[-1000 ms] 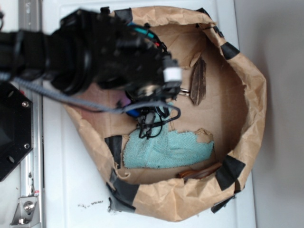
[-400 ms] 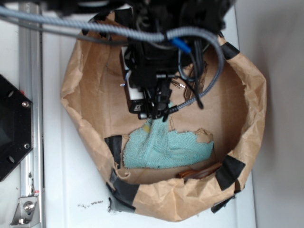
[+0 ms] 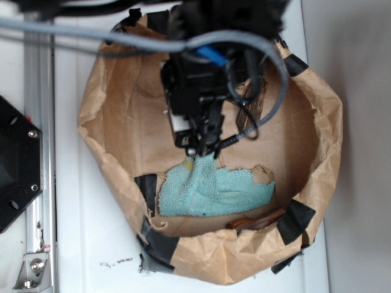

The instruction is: Grab the silver keys.

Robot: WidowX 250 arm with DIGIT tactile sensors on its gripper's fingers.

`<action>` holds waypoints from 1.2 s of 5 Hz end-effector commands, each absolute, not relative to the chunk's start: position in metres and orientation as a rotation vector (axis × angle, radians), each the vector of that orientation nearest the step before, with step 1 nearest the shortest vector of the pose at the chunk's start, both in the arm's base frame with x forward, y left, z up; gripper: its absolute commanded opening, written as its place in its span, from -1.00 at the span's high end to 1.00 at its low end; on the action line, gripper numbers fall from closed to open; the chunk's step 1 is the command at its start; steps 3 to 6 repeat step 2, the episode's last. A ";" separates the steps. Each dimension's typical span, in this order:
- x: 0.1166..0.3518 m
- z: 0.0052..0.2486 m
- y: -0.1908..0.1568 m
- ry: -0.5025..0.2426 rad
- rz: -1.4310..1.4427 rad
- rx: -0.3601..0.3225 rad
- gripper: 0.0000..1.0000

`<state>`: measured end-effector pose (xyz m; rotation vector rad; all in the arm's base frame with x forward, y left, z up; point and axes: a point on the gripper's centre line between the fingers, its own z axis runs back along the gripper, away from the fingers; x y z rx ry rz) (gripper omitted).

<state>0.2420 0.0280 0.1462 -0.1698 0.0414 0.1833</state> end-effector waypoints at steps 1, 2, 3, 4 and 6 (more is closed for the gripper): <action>0.252 0.149 0.013 -0.082 0.129 -0.195 1.00; 0.254 0.143 0.009 -0.053 0.116 -0.168 1.00; 0.254 0.143 0.009 -0.053 0.116 -0.168 1.00; 0.254 0.143 0.009 -0.053 0.116 -0.168 1.00; 0.254 0.143 0.009 -0.053 0.116 -0.168 1.00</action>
